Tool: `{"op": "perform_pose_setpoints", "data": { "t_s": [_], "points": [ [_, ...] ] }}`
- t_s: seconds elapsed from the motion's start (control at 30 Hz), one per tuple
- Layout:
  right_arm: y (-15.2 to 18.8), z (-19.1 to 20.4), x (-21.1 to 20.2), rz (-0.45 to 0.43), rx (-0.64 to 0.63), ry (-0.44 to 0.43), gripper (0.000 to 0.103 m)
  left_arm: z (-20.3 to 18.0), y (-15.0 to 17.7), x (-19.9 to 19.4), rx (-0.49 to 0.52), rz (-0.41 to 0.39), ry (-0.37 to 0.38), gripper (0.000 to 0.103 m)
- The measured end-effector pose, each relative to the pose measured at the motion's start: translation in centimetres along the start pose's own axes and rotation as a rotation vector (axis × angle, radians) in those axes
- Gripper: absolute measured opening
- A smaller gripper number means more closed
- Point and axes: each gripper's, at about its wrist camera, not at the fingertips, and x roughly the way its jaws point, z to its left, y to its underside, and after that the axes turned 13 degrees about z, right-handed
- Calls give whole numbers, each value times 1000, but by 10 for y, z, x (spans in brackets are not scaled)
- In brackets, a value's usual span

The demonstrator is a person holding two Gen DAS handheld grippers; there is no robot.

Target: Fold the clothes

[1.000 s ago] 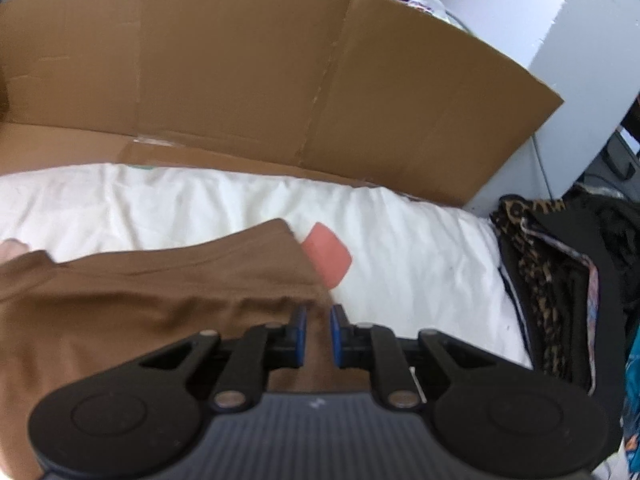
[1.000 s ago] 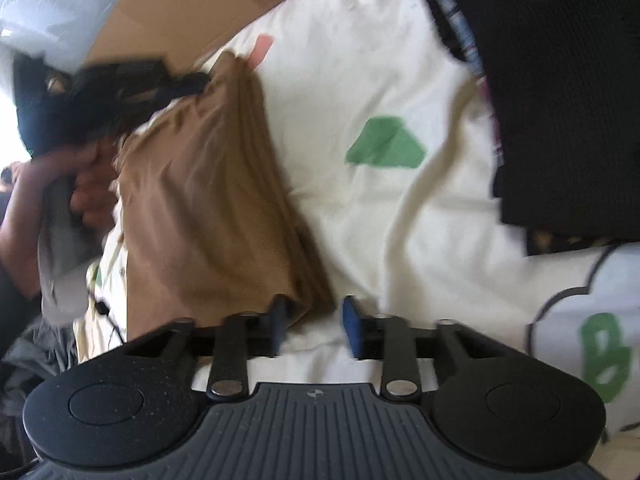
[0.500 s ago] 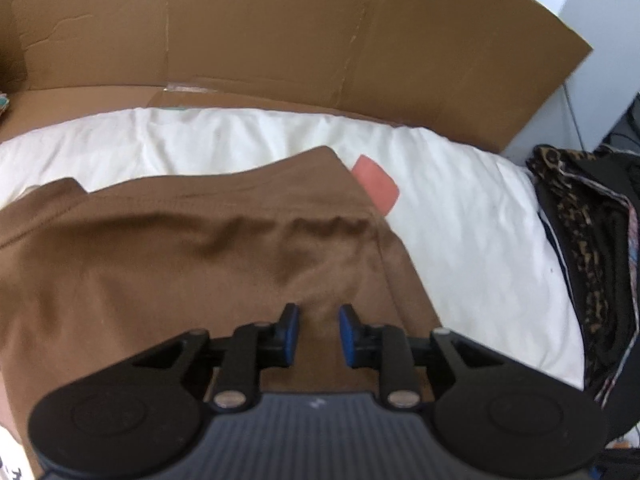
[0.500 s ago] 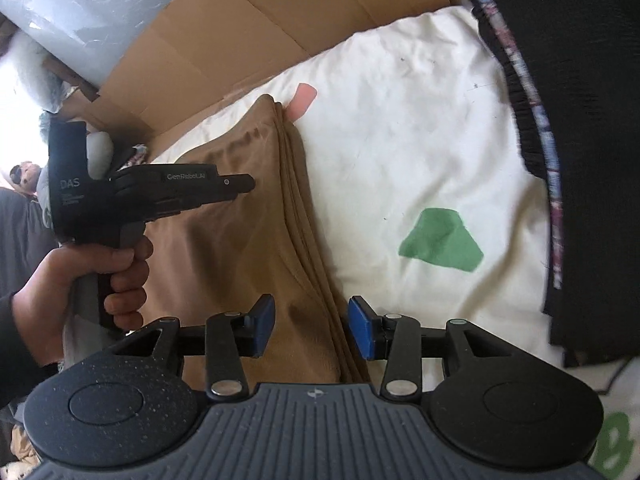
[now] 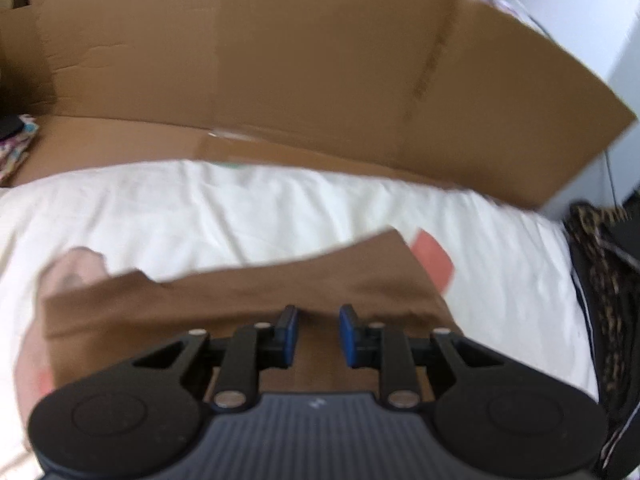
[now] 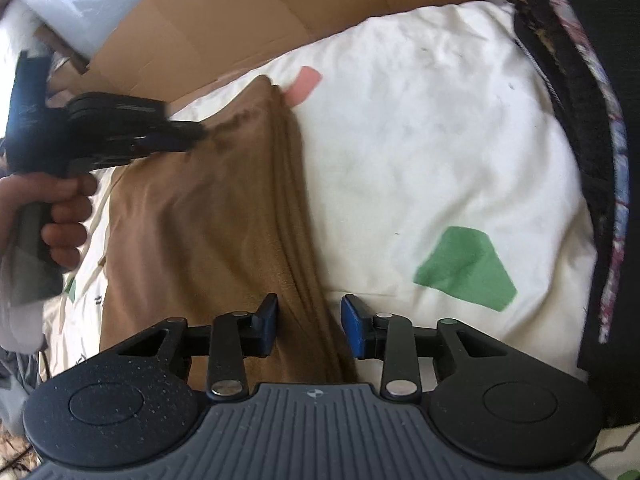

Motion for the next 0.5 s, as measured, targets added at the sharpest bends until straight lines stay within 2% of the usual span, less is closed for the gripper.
{"op": "perform_pose_setpoints", "data": {
  "t_s": [0.13, 0.33, 0.4, 0.5],
  "points": [
    [-1, 2, -5, 14, 7, 7, 40, 22, -9, -19, 12, -18, -26, 24],
    [-13, 12, -14, -13, -27, -52, 40, 59, -14, -45, 13, -26, -82, 24],
    [-17, 17, -12, -19, -43, -40, 40, 72, -13, -54, -9, -43, -137, 26],
    [-24, 22, -6, -18, -59, -31, 40, 90, -10, -59, -65, -33, -168, 27]
  ]
}}
